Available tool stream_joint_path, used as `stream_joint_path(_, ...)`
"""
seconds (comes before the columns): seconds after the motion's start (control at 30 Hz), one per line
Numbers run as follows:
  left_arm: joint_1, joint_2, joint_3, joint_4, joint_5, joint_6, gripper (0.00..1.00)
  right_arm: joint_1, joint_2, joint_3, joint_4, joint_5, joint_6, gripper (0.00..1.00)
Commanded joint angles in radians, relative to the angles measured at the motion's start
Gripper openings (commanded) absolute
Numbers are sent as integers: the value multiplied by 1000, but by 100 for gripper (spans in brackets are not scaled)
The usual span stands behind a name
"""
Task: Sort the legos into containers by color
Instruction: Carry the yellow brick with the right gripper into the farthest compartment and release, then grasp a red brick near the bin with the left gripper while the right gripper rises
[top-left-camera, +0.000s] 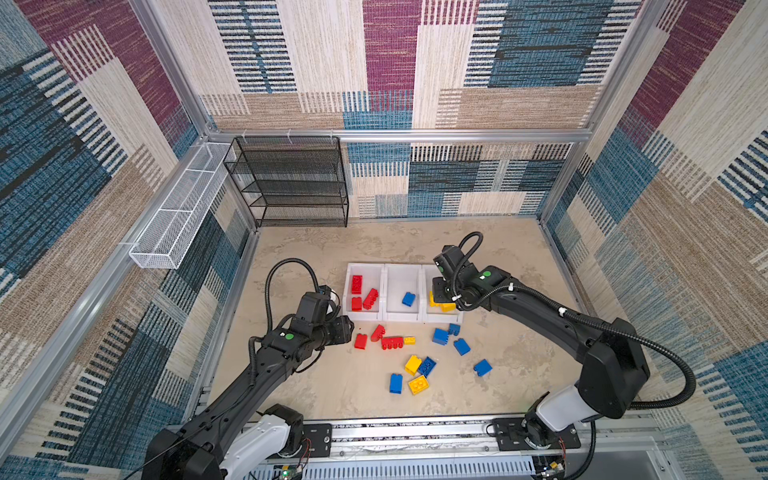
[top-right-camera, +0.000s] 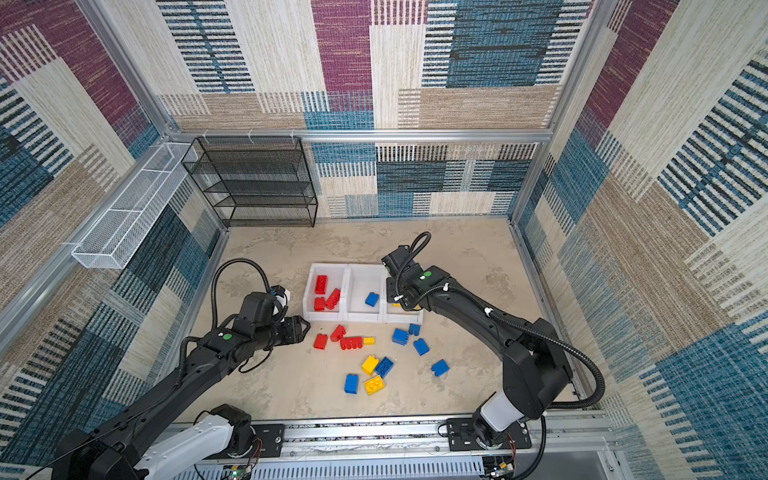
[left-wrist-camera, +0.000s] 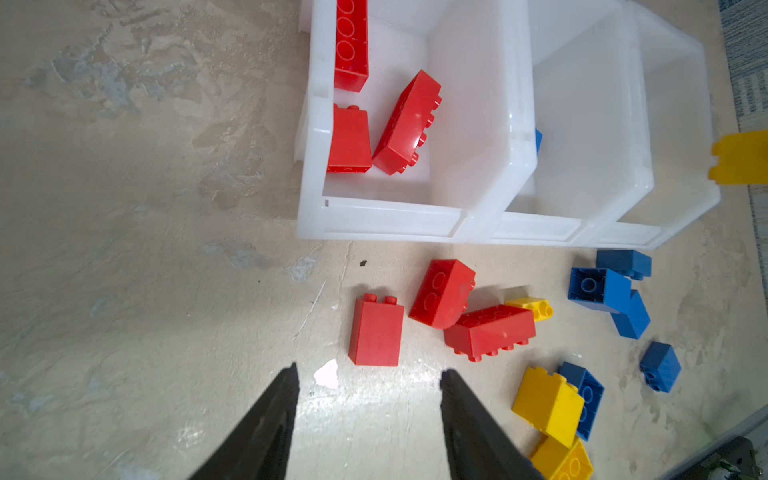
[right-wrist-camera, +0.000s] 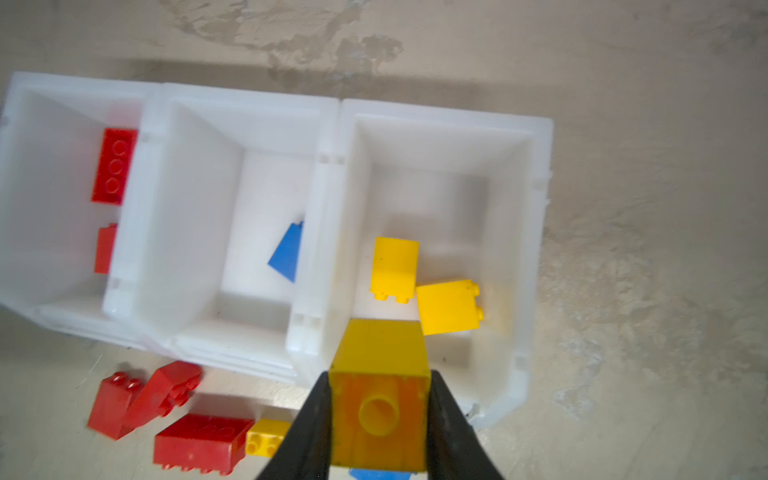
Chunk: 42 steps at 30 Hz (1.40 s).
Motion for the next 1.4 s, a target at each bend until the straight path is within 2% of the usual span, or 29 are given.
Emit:
stream_joint_path(0.0, -3, -1, 2, 18, 13, -16, 58, -48, 31, 5, 65, 7, -70, 32)
stream_joint_path(0.2, -14, 5, 2, 18, 15, -16, 58, -107, 98, 17, 120, -19, -97, 32)
stream_joint_path(0.4, -21, 21, 1, 28, 22, -14, 58, -120, 160, 47, 134, -36, -105, 34)
stream_joint_path(0.47, -24, 30, 9, 28, 30, -8, 58, -124, 166, 50, 138, -41, -105, 38)
stream_joint_path(0.57, -31, 36, 14, 27, 28, -6, 58, -127, 166, 54, 139, -42, -105, 50)
stream_joint_path(0.63, -36, 39, 14, 31, 25, -4, 58, -129, 162, 56, 134, -42, -106, 54)
stream_joint_path(0.9, -58, 60, 30, 35, 33, 25, 58, -129, 119, 50, 131, -53, -103, 59)
stream_joint_path(1.1, -129, 116, 81, 39, 41, 112, 58, -129, 63, 12, 134, -73, -83, 60)
stream_joint_path(1.37, -321, 347, 267, -32, 13, 371, 58, -129, -55, -86, 130, -82, -60, 60)
